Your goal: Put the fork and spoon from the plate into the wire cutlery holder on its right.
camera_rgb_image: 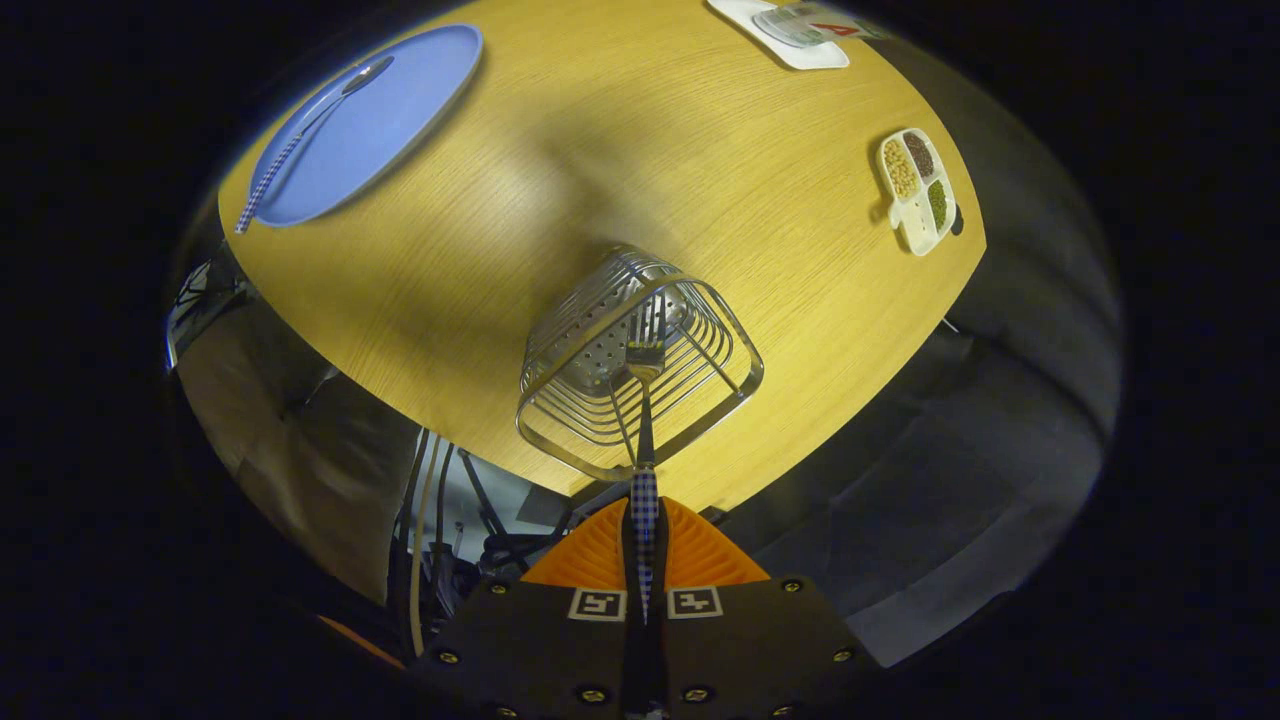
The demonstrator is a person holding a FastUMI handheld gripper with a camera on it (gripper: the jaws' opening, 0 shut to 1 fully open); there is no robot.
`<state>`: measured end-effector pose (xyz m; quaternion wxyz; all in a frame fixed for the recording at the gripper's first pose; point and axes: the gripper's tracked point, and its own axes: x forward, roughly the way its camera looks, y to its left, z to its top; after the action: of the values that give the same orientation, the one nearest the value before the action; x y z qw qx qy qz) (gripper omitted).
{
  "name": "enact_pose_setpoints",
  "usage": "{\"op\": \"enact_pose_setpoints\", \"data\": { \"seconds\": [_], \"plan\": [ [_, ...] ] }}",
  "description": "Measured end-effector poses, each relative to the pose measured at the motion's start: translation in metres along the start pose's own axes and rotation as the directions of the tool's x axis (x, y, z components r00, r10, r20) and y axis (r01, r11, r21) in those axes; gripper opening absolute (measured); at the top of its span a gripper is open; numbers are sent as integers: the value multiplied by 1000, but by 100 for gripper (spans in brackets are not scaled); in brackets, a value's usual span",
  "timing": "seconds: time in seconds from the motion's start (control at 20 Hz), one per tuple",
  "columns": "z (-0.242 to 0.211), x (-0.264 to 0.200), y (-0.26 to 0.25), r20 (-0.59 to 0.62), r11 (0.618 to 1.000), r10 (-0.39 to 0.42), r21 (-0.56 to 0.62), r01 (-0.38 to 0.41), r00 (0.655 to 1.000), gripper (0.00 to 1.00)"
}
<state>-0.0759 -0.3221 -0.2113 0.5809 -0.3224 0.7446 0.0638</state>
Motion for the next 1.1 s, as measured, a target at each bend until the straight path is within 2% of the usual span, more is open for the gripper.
{"op": "enact_pose_setpoints", "data": {
  "seconds": [0.05, 0.5, 0.55, 0.6, 0.7, 0.8, 0.85, 0.95, 1.1],
  "plan": [
    [2, 3, 1, -7, 1000, 5, -7, -5, 1000, 8],
    [13, -1, -8, 40, 1000, -29, -10, 29, 999, 11],
    [17, -8, -9, 46, 999, -35, -2, 35, 998, 29],
    [15, -7, -9, 50, 999, -41, 3, 41, 998, 41],
    [14, -15, -13, 68, 998, -56, 18, 55, 996, 43],
    [14, -19, -13, 101, 998, -61, 40, 57, 993, 60],
    [16, -25, -12, 122, 997, -61, 48, 55, 991, 77],
    [19, -36, -13, 182, 997, -66, 63, 55, 981, 83],
    [33, -57, -2, 329, 994, -45, 106, 11, 943, 83]
  ]
}}
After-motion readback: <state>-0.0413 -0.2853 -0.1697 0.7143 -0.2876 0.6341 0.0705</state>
